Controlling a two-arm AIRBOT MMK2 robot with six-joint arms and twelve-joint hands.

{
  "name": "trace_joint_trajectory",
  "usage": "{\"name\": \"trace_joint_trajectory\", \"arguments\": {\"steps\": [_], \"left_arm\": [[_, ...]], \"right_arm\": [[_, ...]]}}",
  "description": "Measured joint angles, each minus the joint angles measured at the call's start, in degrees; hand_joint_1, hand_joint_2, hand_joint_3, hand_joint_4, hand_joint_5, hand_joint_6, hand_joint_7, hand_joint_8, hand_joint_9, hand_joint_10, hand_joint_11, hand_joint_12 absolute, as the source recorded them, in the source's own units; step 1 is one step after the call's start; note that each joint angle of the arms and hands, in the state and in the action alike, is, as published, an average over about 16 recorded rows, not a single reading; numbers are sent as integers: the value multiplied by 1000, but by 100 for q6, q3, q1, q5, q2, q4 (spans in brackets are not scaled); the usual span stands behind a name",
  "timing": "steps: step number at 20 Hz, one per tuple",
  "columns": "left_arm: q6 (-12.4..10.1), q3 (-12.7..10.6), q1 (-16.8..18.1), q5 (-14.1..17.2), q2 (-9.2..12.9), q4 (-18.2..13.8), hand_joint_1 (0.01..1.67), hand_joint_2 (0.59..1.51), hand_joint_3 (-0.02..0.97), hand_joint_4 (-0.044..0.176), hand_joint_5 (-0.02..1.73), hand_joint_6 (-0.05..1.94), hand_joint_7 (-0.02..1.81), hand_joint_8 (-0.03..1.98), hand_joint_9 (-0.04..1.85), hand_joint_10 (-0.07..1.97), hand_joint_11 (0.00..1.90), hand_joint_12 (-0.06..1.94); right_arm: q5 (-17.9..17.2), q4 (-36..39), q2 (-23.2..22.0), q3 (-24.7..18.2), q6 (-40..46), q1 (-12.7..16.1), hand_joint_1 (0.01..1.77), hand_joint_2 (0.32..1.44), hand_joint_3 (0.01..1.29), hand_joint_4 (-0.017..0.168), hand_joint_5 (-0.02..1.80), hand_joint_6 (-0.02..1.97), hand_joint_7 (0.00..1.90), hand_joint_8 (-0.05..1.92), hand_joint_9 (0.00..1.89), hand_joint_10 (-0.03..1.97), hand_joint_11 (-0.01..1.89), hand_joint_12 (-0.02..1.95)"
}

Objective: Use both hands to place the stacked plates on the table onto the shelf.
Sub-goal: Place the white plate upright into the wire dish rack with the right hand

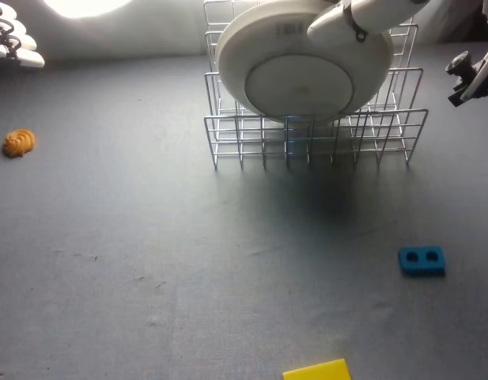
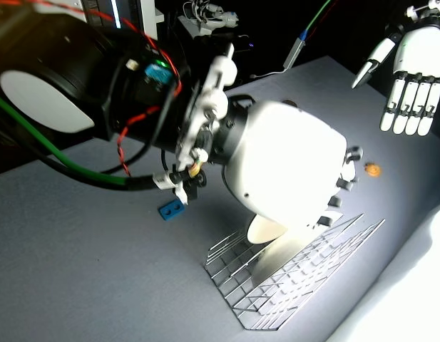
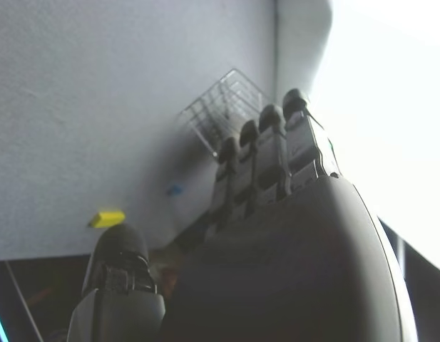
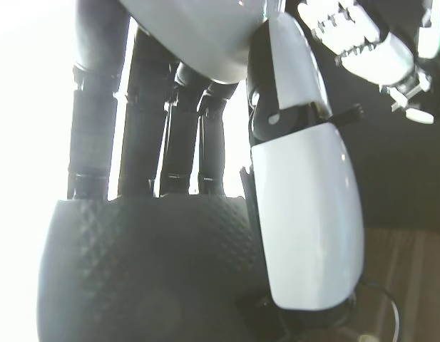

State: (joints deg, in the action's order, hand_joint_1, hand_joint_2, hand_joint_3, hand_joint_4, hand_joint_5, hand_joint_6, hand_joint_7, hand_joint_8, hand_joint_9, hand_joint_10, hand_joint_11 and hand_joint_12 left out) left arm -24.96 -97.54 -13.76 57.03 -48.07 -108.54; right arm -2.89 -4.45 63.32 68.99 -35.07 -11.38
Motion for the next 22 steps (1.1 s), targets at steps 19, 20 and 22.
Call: {"name": "trace_joint_trajectory", "arguments": {"steps": [19,20,22], "left_arm": [[-9,78,-19,72,2,-25,17,1228,14,1,86,3,71,-1,49,20,23,90],[-12,90,-21,84,2,-26,17,1229,14,1,85,3,70,-1,48,20,23,87],[-17,118,-26,115,3,-28,17,1230,14,1,84,3,69,0,46,20,23,78]], "right_arm": [[-303,126,416,521,-259,-389,1142,1081,14,-13,713,973,1008,922,1274,514,1080,1161],[-317,127,410,526,-263,-385,1136,1084,14,-12,711,915,1004,879,1254,511,1058,1164],[-334,127,386,519,-274,-372,1123,1087,14,-10,714,798,999,783,1215,498,1011,1165]]}}
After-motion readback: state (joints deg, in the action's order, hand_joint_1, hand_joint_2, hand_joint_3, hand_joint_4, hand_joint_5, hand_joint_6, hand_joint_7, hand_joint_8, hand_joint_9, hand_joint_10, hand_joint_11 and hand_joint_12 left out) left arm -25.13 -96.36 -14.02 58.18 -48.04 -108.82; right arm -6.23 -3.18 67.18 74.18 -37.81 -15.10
